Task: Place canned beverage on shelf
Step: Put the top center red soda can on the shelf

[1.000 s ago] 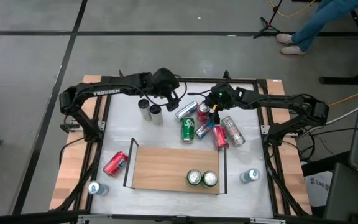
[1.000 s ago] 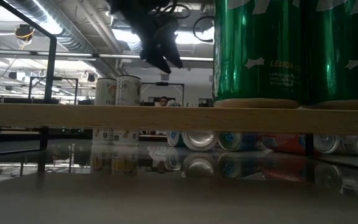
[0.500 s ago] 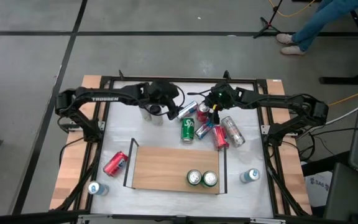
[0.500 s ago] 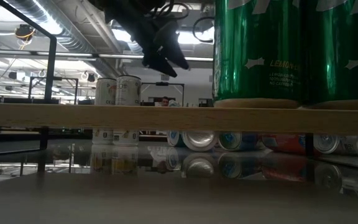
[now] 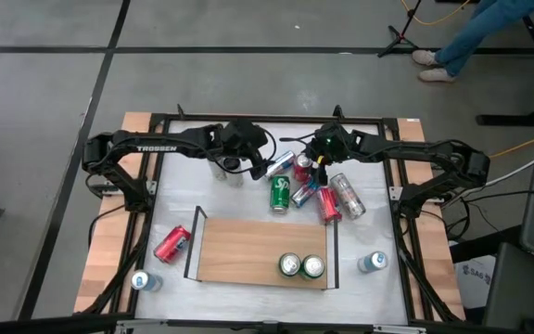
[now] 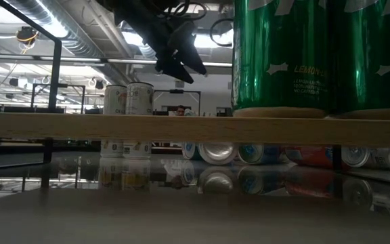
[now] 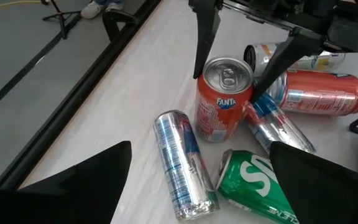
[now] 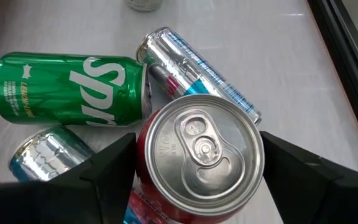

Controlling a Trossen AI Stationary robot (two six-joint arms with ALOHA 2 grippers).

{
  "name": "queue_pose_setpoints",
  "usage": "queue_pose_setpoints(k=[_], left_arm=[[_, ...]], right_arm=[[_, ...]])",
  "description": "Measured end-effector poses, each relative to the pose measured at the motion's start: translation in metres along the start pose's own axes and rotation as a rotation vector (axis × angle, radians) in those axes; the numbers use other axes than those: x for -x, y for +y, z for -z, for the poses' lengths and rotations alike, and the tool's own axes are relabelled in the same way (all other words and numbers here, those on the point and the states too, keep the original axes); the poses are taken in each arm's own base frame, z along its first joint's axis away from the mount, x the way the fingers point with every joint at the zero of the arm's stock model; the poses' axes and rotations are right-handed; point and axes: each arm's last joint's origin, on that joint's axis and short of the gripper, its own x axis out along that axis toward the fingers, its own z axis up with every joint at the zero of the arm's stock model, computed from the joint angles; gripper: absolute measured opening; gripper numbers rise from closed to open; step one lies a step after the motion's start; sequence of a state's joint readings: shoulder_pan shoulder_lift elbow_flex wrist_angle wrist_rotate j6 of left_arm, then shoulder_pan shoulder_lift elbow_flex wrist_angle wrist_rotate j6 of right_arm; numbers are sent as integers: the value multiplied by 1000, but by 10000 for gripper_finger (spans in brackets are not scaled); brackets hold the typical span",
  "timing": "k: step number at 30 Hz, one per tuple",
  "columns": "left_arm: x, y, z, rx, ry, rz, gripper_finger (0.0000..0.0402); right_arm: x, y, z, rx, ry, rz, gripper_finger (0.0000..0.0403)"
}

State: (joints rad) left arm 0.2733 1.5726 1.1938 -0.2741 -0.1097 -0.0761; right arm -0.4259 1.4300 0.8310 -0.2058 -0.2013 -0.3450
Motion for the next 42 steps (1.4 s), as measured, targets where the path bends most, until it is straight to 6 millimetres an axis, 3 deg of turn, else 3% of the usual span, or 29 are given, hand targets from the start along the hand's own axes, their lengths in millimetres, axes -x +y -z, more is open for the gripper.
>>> queue_pose_setpoints(k=[4, 13, 18, 32, 42], left_arm=[[0, 0, 0, 0, 1, 0, 377], [0, 0, 0, 4, 2, -1, 377], [0, 0, 0, 14, 2, -1, 377], [0, 0, 0, 26, 3, -1, 377], [0, 0, 0, 27, 3, -1, 377]], right_arm=[[0, 0, 0, 0, 0, -1, 302], [-1, 1, 3, -5, 20, -7, 384], [-1, 1, 2, -6, 14, -6, 398], [-1, 1, 2, -23, 10, -4, 380], [-1, -1, 0, -137, 0, 26, 273]])
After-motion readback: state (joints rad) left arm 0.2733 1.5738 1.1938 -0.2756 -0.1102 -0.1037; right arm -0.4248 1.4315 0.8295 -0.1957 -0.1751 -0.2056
